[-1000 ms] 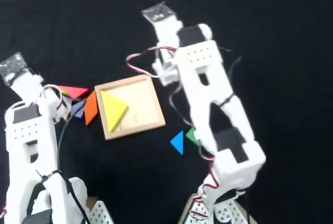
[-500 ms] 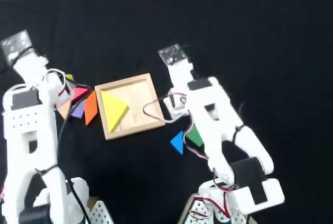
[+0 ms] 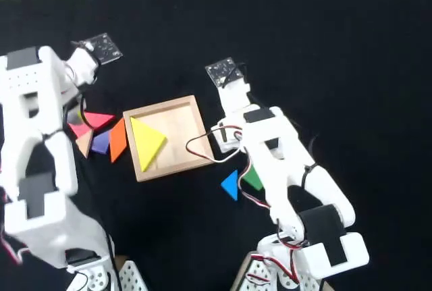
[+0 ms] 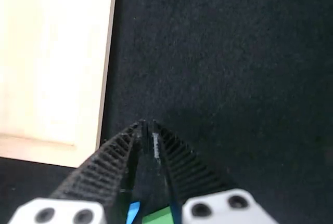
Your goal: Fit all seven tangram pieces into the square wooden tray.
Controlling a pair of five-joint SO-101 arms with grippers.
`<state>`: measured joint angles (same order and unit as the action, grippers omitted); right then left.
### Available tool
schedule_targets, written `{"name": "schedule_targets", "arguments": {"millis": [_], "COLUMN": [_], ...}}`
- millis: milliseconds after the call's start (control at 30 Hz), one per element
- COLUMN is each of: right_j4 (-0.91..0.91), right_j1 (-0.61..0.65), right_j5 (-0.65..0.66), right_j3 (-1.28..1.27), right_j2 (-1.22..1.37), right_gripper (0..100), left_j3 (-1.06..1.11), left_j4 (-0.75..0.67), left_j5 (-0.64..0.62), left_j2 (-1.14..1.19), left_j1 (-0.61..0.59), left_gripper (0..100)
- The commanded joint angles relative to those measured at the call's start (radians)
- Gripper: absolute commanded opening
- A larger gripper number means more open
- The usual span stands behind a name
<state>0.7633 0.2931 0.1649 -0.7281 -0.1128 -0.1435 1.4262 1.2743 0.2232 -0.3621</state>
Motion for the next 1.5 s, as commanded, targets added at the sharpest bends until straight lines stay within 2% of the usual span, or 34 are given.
{"name": "schedule_targets", "arguments": {"millis": [0,200,367,667,800,1000,1100,1233,1467], "right_j4": [-0.055,-0.068,-0.068,-0.068,-0.068,-0.071,-0.074,-0.074,-0.069], "right_j1": [-0.028,-0.029,-0.029,-0.029,-0.029,-0.029,-0.029,-0.029,-0.029], "right_j5": [0.009,0.011,0.011,0.011,0.011,0.011,0.011,0.011,0.011], "right_j3": [-0.001,0.028,0.028,0.030,0.030,0.030,0.031,0.031,0.031], "right_j2": [0.018,0.082,0.082,0.084,0.084,0.085,0.085,0.085,0.085], "right_gripper": [1.5,1.5,1.5,1.5,1.5,1.5,1.5,1.5,1.5], "left_j3": [-0.222,-0.516,-0.710,-0.978,-1.003,-1.027,-1.001,-0.858,-0.303], "left_j4": [0.005,0.012,0.011,0.063,0.097,0.336,0.336,0.336,0.330], "left_j5": [0.064,0.058,0.015,0.005,0.026,0.167,0.158,0.160,0.311], "left_j2": [0.133,0.399,0.580,0.799,0.868,0.868,0.855,0.781,0.373], "left_j1": [-0.008,-0.007,-0.019,-0.105,-0.137,-0.199,-0.226,-0.262,-0.262], "left_gripper": [20,25,25,25,25,23,20,22,22]}}
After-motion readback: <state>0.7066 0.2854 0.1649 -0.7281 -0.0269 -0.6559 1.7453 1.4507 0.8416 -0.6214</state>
